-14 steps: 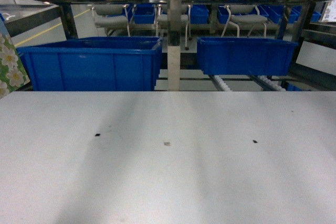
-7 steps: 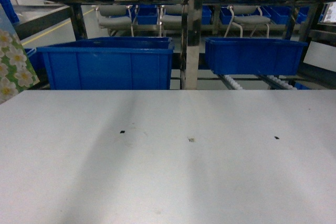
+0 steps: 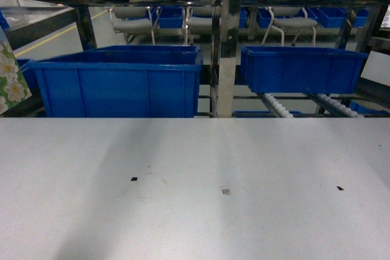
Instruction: Move flower gift bag to table near conveyor
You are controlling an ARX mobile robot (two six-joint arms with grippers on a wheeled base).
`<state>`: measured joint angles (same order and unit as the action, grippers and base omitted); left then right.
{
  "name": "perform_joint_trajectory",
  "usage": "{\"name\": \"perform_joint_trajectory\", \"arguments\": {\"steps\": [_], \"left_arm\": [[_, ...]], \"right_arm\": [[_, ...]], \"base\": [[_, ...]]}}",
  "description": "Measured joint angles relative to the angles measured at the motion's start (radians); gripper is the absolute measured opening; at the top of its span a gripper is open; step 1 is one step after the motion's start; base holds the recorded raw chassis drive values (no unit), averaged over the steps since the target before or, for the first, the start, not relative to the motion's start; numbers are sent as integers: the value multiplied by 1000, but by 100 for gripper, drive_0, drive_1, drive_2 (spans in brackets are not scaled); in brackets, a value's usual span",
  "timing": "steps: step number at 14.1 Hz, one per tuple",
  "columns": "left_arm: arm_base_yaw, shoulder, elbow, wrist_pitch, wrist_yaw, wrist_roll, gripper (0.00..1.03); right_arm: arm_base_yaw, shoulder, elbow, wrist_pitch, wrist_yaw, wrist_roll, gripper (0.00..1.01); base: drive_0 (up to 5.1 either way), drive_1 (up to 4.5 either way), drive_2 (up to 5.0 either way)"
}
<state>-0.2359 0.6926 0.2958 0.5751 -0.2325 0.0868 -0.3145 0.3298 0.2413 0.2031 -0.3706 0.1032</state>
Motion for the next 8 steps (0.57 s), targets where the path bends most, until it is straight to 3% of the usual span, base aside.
{"name": "perform_joint_trajectory", "arguments": {"steps": [2, 4, 8], "left_arm": [[0, -1, 0, -2, 0, 0, 2], [0, -1, 0, -3, 0, 0, 2], [0, -1, 0, -3, 0, 0, 2]], "right_arm": [[0, 3, -2, 14, -2, -2, 2], [-8, 141, -51, 222, -39, -14, 2], [111, 630, -58, 701, -23, -60, 2]], "base": [[0, 0, 0], [0, 0, 0], [0, 0, 0]]}}
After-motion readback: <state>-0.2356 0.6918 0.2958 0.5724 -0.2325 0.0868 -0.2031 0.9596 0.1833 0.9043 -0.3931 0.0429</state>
